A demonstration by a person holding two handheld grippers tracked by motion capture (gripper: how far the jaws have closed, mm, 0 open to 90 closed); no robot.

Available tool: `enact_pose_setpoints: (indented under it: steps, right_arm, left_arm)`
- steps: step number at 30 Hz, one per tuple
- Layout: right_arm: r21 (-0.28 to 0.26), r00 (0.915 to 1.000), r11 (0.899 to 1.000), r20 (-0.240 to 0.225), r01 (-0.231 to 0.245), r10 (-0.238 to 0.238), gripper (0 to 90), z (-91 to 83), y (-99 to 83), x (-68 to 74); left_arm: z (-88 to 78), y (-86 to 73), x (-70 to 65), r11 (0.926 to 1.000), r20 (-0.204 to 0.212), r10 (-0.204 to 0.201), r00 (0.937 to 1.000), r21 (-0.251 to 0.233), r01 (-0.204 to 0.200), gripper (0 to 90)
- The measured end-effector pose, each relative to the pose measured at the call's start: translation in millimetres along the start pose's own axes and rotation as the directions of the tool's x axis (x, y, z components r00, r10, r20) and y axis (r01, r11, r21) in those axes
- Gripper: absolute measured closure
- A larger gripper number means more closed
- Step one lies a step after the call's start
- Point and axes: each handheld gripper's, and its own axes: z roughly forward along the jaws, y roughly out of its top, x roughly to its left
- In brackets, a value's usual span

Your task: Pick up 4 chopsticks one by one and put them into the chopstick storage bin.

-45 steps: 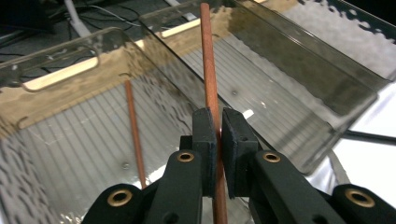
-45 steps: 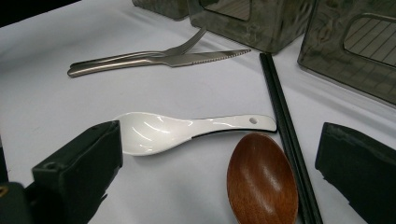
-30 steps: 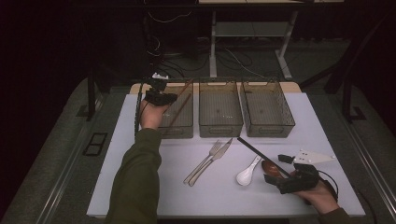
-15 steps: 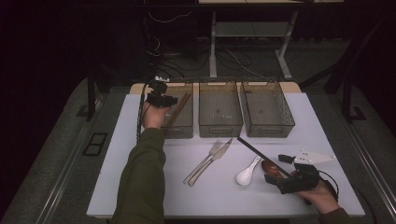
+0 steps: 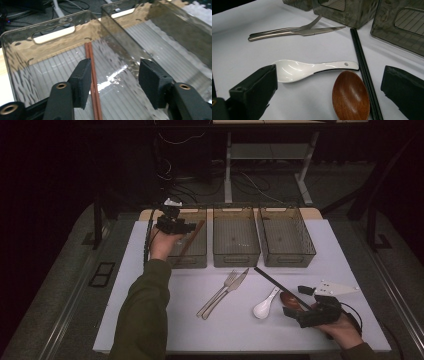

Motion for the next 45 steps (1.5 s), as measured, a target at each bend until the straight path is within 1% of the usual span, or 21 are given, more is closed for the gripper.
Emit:
enact_pose_setpoints:
  steps: [1, 3, 4, 5, 8, 12, 14, 15, 17, 18, 22, 23, 26, 28, 32, 33, 35, 36, 40, 45]
  right_arm:
    - [0.0, 1.0, 1.0, 0.0, -0.001, 0.001, 0.6, -0.1, 0.0, 0.0]
    - [-0.001, 1.0, 1.0, 0.0, 0.0, 0.0, 0.6, -0.3, 0.0, -0.1]
    - [-0.001, 1.0, 1.0, 0.0, 0.0, 0.0, 0.6, -0.3, 0.0, -0.1]
    - [-0.001, 1.0, 1.0, 0.0, 0.0, 0.0, 0.6, -0.2, 0.0, -0.2]
    - [0.0, 1.0, 1.0, -0.001, -0.001, 0.001, 0.6, -0.1, 0.0, -0.1]
    - [0.0, 1.0, 1.0, -0.001, -0.001, 0.001, 0.6, -0.2, 0.0, -0.1]
    - [-0.001, 1.0, 1.0, 0.0, 0.0, 0.0, 0.6, -0.2, 0.0, -0.1]
    - [-0.001, 1.0, 1.0, 0.0, 0.0, 0.0, 0.6, -0.3, 0.0, 0.0]
    - [-0.001, 1.0, 1.0, 0.0, 0.0, 0.0, 0.6, -0.3, 0.0, -0.1]
    - [-0.001, 1.0, 1.0, 0.0, -0.001, 0.001, 0.6, -0.2, 0.0, 0.0]
    - [-0.001, 1.0, 1.0, 0.0, -0.001, 0.001, 0.6, -0.3, 0.1, -0.2]
    - [-0.002, 1.0, 1.0, 0.0, -0.001, 0.001, 0.6, -0.4, 0.1, -0.2]
    - [-0.002, 1.0, 1.0, 0.001, -0.002, 0.002, 0.6, -0.3, 0.2, -0.1]
    - [-0.001, 1.0, 1.0, 0.001, -0.002, 0.002, 0.6, 0.0, 0.2, 0.1]
    - [-0.002, 1.0, 1.0, 0.002, -0.004, 0.004, 0.6, -0.2, 0.3, 0.4]
    - [0.002, 0.9999, 1.0, -0.001, -0.011, 0.011, 0.6, -0.6, 0.3, 0.8]
    - [-0.001, 1.0, 1.0, 0.001, -0.007, 0.007, 0.6, -0.4, 0.3, 0.4]
    - [0.0, 1.0, 1.0, 0.002, -0.005, 0.005, 0.6, -0.2, 0.3, 0.4]
    - [-0.001, 1.0, 1.0, 0.002, -0.003, 0.003, 0.6, -0.1, 0.4, 0.7]
    - [-0.002, 1.0, 1.0, 0.003, -0.004, 0.004, 0.6, -0.1, 0.4, 0.5]
  left_arm:
    - [-2.3, 0.5, -2.0, 1.0, 0.006, 0.009, 0.9999, -0.001, -0.009, 40.4]
    - [-7.2, 2.0, -6.2, 0.9991, 0.019, 0.043, 0.9989, -0.002, -0.043, 38.8]
    - [-8.7, 2.4, -9.5, 0.9989, 0.029, 0.045, 0.9986, -0.017, -0.044, 37.9]
    - [-11.3, 3.0, -12.0, 0.998, 0.036, 0.061, 0.9975, -0.015, -0.061, 36.7]
    - [-17.7, 3.3, -20.5, 0.9956, 0.056, 0.091, 0.9943, -0.026, -0.089, 34.7]
    - [-25.2, 1.1, -31.7, 0.9914, 0.084, 0.129, 0.9882, -0.034, -0.126, 30.4]
    - [-29.9, -1.3, -35.8, 0.9877, 0.094, 0.154, 0.9836, -0.041, -0.151, 28.8]
    - [-31.3, -3.0, -38.5, 0.9873, 0.102, 0.155, 0.9827, -0.054, -0.15, 27.8]
    - [-35.1, -6.6, -42.1, 0.9845, 0.118, 0.172, 0.978, -0.054, -0.167, 25.2]
    - [-36.4, -8.9, -44.5, 0.9845, 0.124, 0.171, 0.9775, -0.06, -0.165, 24.0]
    - [-44.1, -19.0, -52.9, 0.9814, 0.145, 0.188, 0.9715, -0.068, -0.18, 18.6]
    - [-46.1, -22.2, -55.4, 0.9813, 0.147, 0.186, 0.9714, -0.077, -0.176, 17.5]
    - [-53.3, -31.5, -60.1, 0.9777, 0.158, 0.203, 0.9663, -0.085, -0.192, 14.4]
    - [-57.4, -38.0, -62.9, 0.9765, 0.162, 0.209, 0.9644, -0.086, -0.197, 13.3]
    - [-66.0, -52.3, -68.8, 0.977, 0.166, 0.203, 0.965, -0.099, -0.189, 9.9]
    - [-67.9, -56.5, -70.5, 0.9767, 0.167, 0.204, 0.9646, -0.103, -0.188, 9.1]
    - [-70.6, -64.8, -74.1, 0.9757, 0.17, 0.207, 0.9634, -0.107, -0.191, 7.9]
    - [-72.0, -68.7, -75.9, 0.9761, 0.175, 0.207, 0.9625, -0.104, -0.191, 7.2]
    - [-76.3, -84.0, -83.1, 0.978, 0.18, 0.199, 0.9633, -0.099, -0.183, 1.8]
    - [-81.6, -102.7, -91.0, 0.9782, 0.196, 0.192, 0.9616, -0.117, -0.171, 0.0]
